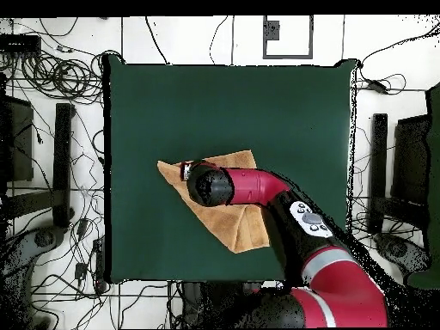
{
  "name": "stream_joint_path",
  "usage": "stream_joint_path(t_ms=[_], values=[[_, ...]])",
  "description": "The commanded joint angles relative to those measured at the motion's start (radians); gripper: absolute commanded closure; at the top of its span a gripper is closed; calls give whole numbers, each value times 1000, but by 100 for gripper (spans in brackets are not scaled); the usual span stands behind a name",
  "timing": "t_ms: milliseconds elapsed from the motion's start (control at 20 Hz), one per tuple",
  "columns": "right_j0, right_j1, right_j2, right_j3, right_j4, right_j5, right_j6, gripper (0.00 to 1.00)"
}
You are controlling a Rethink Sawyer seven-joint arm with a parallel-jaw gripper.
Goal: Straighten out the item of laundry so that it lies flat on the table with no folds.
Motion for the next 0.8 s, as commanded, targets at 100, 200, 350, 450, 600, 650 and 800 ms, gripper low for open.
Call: stream_joint_path(t_ms=[100, 200, 350, 450, 600, 650, 800], values=[[-7, 88, 168, -38, -99, 56, -127, 0], [-4, 84, 164, -35, -119, 27, -101, 0], [7, 48, 130, -9, -118, 16, -37, 0], [10, 11, 103, 21, -115, 20, 0, 0], [-6, -43, 81, 84, -120, 10, 32, 0], [-17, -59, 80, 104, -122, 9, 36, 0], [-38, -79, 83, 128, -120, 21, 29, 0]])
